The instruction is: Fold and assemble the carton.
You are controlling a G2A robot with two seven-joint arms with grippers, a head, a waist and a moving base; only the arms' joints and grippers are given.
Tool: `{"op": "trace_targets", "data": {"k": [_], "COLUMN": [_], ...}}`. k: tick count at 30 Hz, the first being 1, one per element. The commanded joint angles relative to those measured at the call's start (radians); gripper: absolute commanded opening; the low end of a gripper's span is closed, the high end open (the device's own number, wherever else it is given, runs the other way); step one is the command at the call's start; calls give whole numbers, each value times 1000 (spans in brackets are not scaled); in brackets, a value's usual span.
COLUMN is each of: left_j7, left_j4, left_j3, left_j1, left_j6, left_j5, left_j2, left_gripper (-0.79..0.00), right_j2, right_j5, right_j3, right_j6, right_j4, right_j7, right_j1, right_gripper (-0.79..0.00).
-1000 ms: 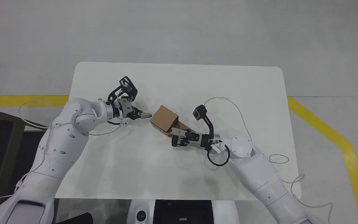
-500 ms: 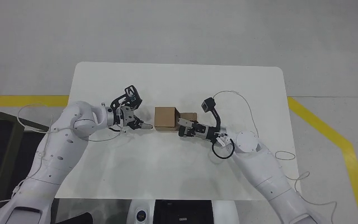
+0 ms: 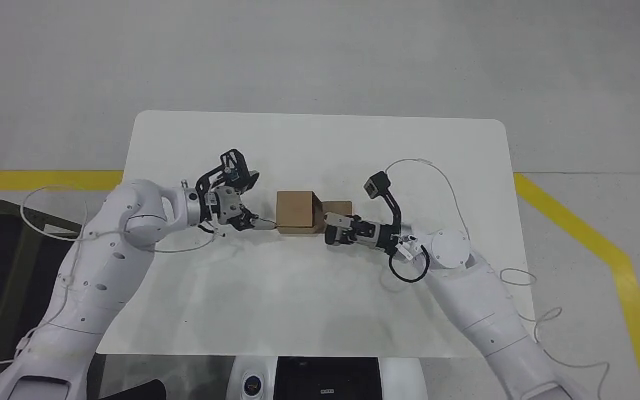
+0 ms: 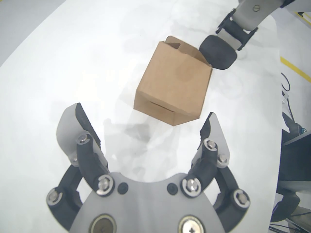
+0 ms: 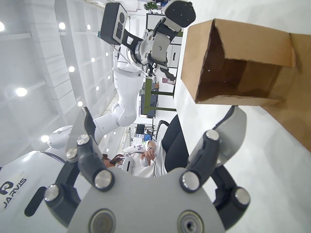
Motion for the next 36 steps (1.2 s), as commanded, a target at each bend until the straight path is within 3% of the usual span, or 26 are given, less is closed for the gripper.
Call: {"op": "trace_targets", "data": {"k": [1, 7, 16, 28, 36], "left_j7": [27, 187, 412, 379, 408], "left_j4": [-8, -35, -17, -20, 22], "left_j3": [8, 22, 20, 23, 46], "left_j1": [3, 7, 7, 18, 2], "left_j6": [-15, -71, -35, -8, -61], "left_j5": [16, 160, 459, 462, 508], "left_j2": [-2, -9, -12, -13, -14], "left_gripper": [0, 0, 0, 0, 0], "right_j2": [3, 10, 11, 2, 0], "right_j5": [1, 9, 21, 47, 60], "right_j3": [7, 30, 32, 11, 6], "right_j6": [5, 18, 14, -5, -10], "right_j4": [-5, -16, -13, 38, 69], "right_j7": [13, 42, 56, 60, 80], "right_j1": [-2, -5, 3, 34, 50], "right_gripper": [0, 0, 0, 0, 0]}}
